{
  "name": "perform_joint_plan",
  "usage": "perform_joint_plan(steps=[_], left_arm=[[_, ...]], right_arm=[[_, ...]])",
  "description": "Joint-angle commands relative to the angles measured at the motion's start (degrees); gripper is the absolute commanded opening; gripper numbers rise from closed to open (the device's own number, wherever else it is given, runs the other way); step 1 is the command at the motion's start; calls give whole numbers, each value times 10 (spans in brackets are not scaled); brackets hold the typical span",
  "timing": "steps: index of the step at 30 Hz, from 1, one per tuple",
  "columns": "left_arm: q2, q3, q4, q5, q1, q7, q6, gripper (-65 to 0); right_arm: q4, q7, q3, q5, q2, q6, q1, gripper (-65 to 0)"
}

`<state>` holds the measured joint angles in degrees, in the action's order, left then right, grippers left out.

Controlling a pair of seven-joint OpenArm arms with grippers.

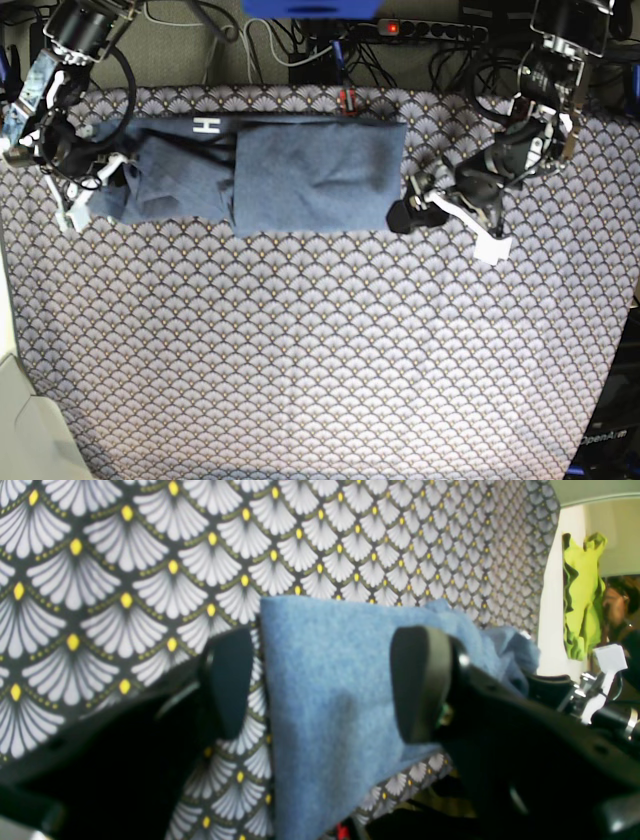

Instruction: Fold the T-shirt properly

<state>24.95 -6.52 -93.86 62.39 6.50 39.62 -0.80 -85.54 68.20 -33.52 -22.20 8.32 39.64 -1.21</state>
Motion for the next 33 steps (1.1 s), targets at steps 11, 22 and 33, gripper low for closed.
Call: perform_joint_plan(steps=[11,22,33], left_arm=[[11,65,-33,10,14,-8,7,-224],[24,185,-31,6,62,-8,8,-224],[24,285,-36,5,96,38,10,-224]], right_arm=[[-168,9,42,5,-26,4,-30,-650],[-264,9,120,5,-85,4,-67,-650],[-264,5,272,2,-135,4,-62,-650]])
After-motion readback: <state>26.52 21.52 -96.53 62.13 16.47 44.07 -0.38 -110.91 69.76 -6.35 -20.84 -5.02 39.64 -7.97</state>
